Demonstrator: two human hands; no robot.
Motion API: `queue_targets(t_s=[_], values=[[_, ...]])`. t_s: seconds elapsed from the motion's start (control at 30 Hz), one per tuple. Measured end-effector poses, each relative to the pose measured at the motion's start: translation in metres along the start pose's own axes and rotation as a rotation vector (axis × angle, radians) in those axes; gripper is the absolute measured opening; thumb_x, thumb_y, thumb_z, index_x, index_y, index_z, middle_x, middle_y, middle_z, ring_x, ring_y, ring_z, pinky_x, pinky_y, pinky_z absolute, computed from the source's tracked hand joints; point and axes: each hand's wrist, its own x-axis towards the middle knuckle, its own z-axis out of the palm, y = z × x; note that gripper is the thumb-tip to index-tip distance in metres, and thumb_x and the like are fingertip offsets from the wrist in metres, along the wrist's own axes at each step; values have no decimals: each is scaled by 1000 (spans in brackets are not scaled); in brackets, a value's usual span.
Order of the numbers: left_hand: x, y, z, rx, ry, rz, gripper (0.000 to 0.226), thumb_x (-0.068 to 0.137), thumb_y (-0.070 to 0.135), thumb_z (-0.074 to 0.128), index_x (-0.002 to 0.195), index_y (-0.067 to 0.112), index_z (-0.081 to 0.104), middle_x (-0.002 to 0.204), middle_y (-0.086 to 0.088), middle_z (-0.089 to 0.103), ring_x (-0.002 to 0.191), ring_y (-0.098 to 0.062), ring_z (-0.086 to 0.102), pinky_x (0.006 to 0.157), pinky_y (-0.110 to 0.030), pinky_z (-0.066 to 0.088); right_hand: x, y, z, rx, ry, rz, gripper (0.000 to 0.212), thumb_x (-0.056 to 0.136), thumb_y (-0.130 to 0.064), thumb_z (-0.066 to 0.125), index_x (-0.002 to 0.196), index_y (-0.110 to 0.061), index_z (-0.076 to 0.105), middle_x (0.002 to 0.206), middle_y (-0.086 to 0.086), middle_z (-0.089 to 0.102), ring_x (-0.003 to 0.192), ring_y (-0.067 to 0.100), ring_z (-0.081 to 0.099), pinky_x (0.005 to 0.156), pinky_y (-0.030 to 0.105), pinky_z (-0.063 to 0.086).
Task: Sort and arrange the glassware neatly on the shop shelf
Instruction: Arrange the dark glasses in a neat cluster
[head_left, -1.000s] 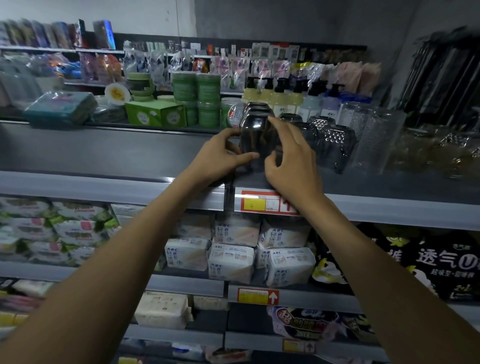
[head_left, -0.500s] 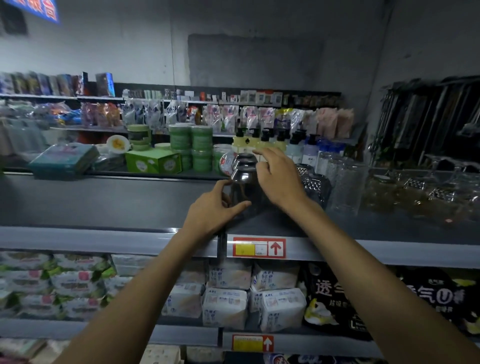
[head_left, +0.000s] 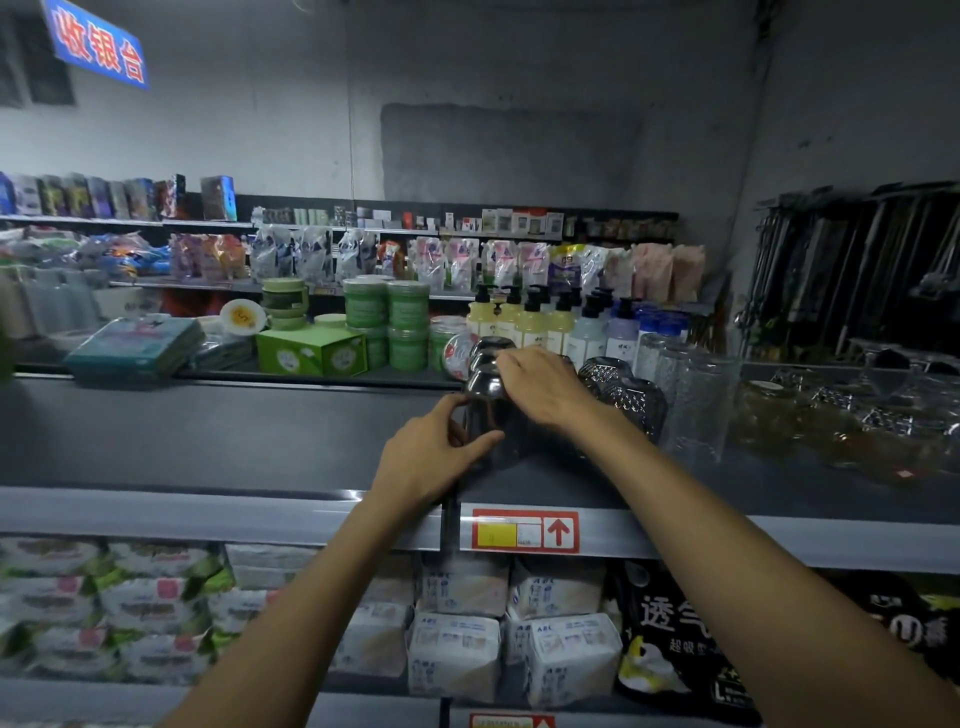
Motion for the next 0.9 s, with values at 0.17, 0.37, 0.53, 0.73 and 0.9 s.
queue_targets(t_s=[0.17,0.37,0.53,0.73,0.9], values=[[0,-1,0,-1,6,-4,71,76,86,54,136,48,46,89,17,74,85,-6,71,81,-41,62,2,4,3,28,17,-3,39,105,-27,27,71,-16,43,89,2,49,88,22,45,69,34,33],[-1,0,-3,-4,15,-14,68,79,81,57,136,47,46,89,17,72,87,-7,70,83,-41,61,-19,11,11,171,272,-71,36,102,-21,43,131,-16,64,129,1,61,114,11,52,94,26,40],[0,0,-3,-14,6,-26,74,73,85,54,135,46,48,88,17,71,87,-6,69,83,-41,61,-49,19,36,196,380,-128,41,96,-17,58,137,-22,61,132,-4,55,113,4,51,88,-1,35],[2,-4,-1,-26,-1,-20,76,70,91,51,133,48,47,86,17,72,85,-4,69,81,-41,61,-58,29,52,278,418,-134,57,96,-14,61,148,-32,50,141,-7,52,121,7,55,99,12,47],[2,-4,-1,-8,-5,-18,80,70,91,50,136,45,48,86,17,71,84,-4,69,80,-40,62,-61,28,52,258,436,-128,62,93,-10,58,150,-32,47,141,-6,53,118,8,56,100,26,52]])
